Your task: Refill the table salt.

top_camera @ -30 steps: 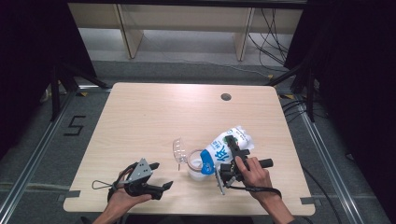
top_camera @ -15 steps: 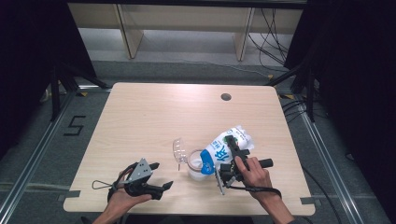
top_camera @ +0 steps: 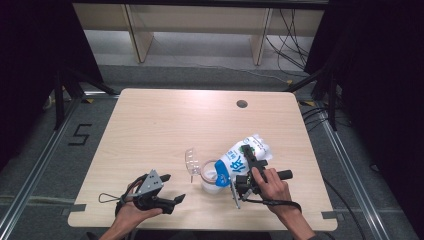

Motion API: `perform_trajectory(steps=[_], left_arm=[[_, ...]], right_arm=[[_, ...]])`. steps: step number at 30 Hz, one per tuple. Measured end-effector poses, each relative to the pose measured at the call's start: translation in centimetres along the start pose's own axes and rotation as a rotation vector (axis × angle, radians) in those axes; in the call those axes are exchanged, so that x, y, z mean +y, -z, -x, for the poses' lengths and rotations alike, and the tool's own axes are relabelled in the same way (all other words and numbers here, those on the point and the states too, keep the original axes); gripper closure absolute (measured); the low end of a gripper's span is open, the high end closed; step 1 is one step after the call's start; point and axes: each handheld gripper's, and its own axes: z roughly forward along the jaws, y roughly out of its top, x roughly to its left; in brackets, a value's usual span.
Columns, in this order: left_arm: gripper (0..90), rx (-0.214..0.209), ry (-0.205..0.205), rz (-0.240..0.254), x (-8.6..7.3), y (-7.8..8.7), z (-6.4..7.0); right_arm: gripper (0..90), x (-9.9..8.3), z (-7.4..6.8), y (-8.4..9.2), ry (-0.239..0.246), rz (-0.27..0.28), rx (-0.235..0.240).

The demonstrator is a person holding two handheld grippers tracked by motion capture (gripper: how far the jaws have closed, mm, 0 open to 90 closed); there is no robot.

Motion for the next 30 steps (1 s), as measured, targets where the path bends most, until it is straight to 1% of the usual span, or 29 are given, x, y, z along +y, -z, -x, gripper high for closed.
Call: perform_trajectory(steps=[2, 4, 8, 9, 10, 11, 13, 14, 15, 16, 17, 18, 20, 21, 24, 26, 27, 28, 30], left_arm=[[15.8, -0.004, -0.011, -0.001, 0.02, -0.01, -0.07], [15.8, -0.007, -0.003, 0.004, 0.01, -0.05, -0.01], [15.8, -0.004, -0.009, -0.001, 0.02, -0.02, -0.06], [15.8, -0.004, -0.009, -0.001, 0.02, -0.01, -0.06], [15.8, -0.006, -0.003, 0.002, 0.01, -0.03, -0.01], [15.8, -0.007, -0.003, 0.004, 0.01, -0.04, 0.0], [15.8, -0.008, 0.003, 0.009, 0.01, -0.09, 0.03], [15.8, -0.003, -0.008, 0.0, 0.01, -0.04, -0.06], [15.8, 0.0, -0.017, -0.011, 0.02, 0.02, -0.14], [15.8, -0.004, -0.005, 0.0, 0.01, -0.02, -0.04], [15.8, -0.004, -0.011, -0.002, 0.02, -0.02, -0.07], [15.8, -0.003, -0.008, -0.002, 0.01, -0.02, -0.06], [15.8, -0.004, -0.009, -0.001, 0.01, -0.01, -0.05], [15.8, 0.0, -0.001, -0.001, 0.0, 0.0, 0.0], [15.8, -0.003, -0.011, -0.001, 0.02, -0.01, -0.08], [15.8, 0.0, 0.0, -0.001, -0.01, 0.0, 0.0], [15.8, -0.001, 0.0, 0.0, 0.0, 0.0, -0.01], [15.8, 0.0, 0.0, 0.0, 0.0, 0.0, 0.0], [15.8, 0.0, -0.003, 0.0, 0.01, 0.0, -0.03]], right_arm=[[72.7, -0.01, 0.0, 0.05, -0.002, -0.006, 0.005], [72.7, -0.01, 0.01, 0.04, -0.003, -0.006, 0.004], [72.8, -0.04, -0.01, -0.03, -0.005, 0.002, 0.003], [72.8, -0.01, 0.17, -0.05, 0.008, 0.001, 0.011], [72.8, 0.03, 0.24, 0.04, 0.013, -0.015, 0.024], [72.9, 0.03, 0.18, 0.07, 0.008, -0.023, 0.026], [73.0, 0.0, -0.01, 0.03, -0.007, -0.014, 0.021], [72.9, -0.03, -0.05, -0.06, -0.008, 0.002, 0.009], [73.0, -0.01, 0.08, -0.11, 0.012, 0.011, 0.006], [73.0, -0.01, 0.1, -0.11, 0.013, 0.011, 0.005], [73.0, -0.01, 0.08, -0.08, 0.011, 0.009, 0.005], [73.1, 0.01, 0.14, -0.05, 0.007, 0.004, 0.01], [73.1, 0.0, 0.14, -0.09, 0.01, 0.009, 0.004], [73.2, 0.0, 0.12, -0.09, 0.01, 0.009, 0.004], [73.2, 0.0, 0.15, -0.09, 0.012, 0.009, 0.004], [73.2, -0.01, 0.09, -0.09, 0.013, 0.008, 0.003], [73.2, -0.02, 0.13, -0.09, 0.009, 0.007, 0.005], [73.2, -0.03, 0.11, -0.09, 0.015, 0.007, 0.003], [73.2, -0.02, 0.12, -0.08, 0.007, 0.004, 0.004]])
